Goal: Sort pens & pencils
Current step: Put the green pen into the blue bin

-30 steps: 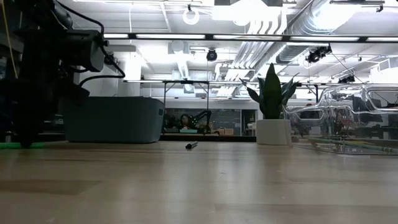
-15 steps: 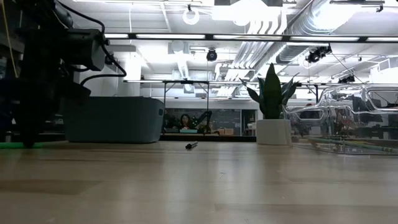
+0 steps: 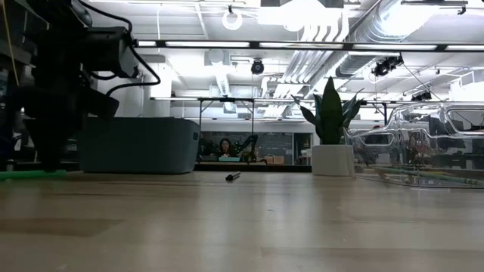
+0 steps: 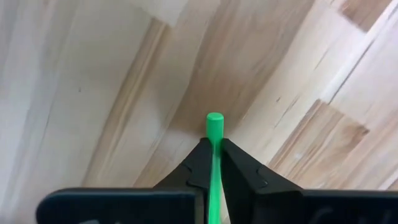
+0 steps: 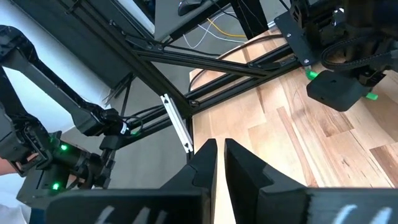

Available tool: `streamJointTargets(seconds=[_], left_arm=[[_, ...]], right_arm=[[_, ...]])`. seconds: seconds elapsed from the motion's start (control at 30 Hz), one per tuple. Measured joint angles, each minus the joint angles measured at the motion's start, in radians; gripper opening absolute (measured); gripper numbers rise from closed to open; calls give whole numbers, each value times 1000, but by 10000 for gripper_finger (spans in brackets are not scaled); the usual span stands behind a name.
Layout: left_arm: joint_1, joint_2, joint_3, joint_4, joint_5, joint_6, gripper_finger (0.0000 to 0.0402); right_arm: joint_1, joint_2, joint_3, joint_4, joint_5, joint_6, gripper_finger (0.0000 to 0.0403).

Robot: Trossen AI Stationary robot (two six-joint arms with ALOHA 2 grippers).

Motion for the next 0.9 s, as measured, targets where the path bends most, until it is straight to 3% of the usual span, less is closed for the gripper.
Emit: streamJointTargets(seconds=[0.43,0.57,0.9], left_arm=[[0,0,23,-1,11,11,6],[0,0,23,-3,63,42,6],[0,0,23,-22,109,91,58]], right_arm=[[0,0,0,0,0,-4,22],[0,0,0,0,0,-6,22],[0,0,0,0,0,-18,22]])
